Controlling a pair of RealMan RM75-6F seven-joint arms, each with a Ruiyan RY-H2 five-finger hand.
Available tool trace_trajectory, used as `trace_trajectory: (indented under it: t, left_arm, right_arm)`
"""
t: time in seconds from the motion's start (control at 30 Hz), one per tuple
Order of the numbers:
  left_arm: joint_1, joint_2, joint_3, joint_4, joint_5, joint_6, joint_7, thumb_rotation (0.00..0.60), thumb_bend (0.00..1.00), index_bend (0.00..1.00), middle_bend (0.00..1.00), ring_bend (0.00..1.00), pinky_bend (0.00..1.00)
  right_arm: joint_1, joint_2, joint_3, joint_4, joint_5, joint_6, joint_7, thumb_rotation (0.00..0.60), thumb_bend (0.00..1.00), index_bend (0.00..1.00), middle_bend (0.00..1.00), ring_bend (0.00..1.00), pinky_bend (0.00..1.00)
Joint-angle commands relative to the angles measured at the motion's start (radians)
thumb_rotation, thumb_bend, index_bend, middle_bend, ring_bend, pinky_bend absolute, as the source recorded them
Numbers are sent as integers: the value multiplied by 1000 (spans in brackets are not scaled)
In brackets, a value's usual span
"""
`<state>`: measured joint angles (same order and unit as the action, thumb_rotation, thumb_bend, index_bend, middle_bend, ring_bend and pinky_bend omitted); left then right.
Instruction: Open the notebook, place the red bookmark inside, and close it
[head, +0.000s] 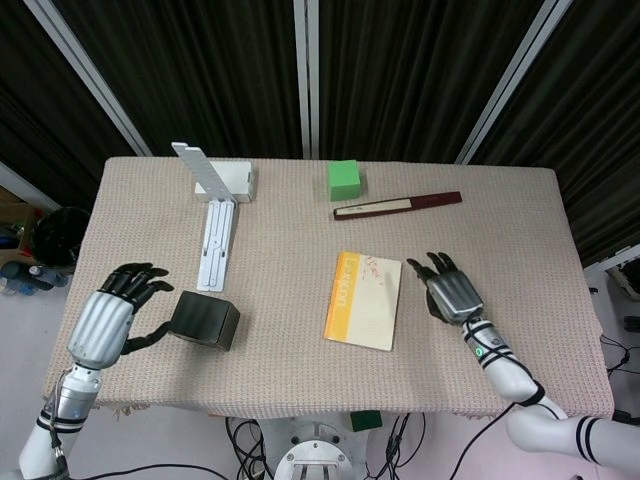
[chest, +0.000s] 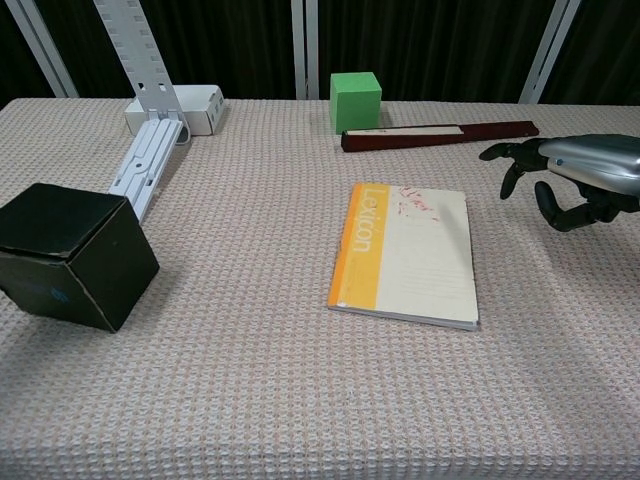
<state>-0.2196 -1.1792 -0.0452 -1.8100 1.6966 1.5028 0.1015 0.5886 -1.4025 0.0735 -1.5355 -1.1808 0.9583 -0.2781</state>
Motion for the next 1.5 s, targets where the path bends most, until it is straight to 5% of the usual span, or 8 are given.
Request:
trace_trajectory:
  t: [0.03, 0.73, 0.87, 1.2, 1.5]
  left_arm:
    - [0, -1, 0, 2, -3, -1, -1, 600, 156, 368, 265, 192, 204]
    - [7, 4, 4, 10, -11, 6, -9, 600, 156, 368, 266, 192, 204]
    - [13, 10, 5, 24, -20, 10, -18, 600, 157, 368, 265, 192, 204]
    - [51, 20, -1, 76, -92, 31, -11, 600, 156, 368, 265, 192, 202]
    - [125, 22, 36, 126, -144, 64, -66, 600, 155, 368, 265, 192, 201]
  right_arm:
    - [10, -30, 15, 51, 28, -32, 26, 600, 884, 0, 250, 0, 0]
    - [125, -223, 78, 228, 37, -110, 21, 600, 829, 0, 216, 0, 0]
    - [77, -147, 59, 163, -13, -17, 14, 600, 800, 0, 210, 0, 0]
    - [-175, 164, -36, -81, -205, 386, 27, 600, 278, 0, 127, 0, 0]
    - [-416, 305, -137, -148, -269, 617, 198, 600, 252, 0, 84, 0, 0]
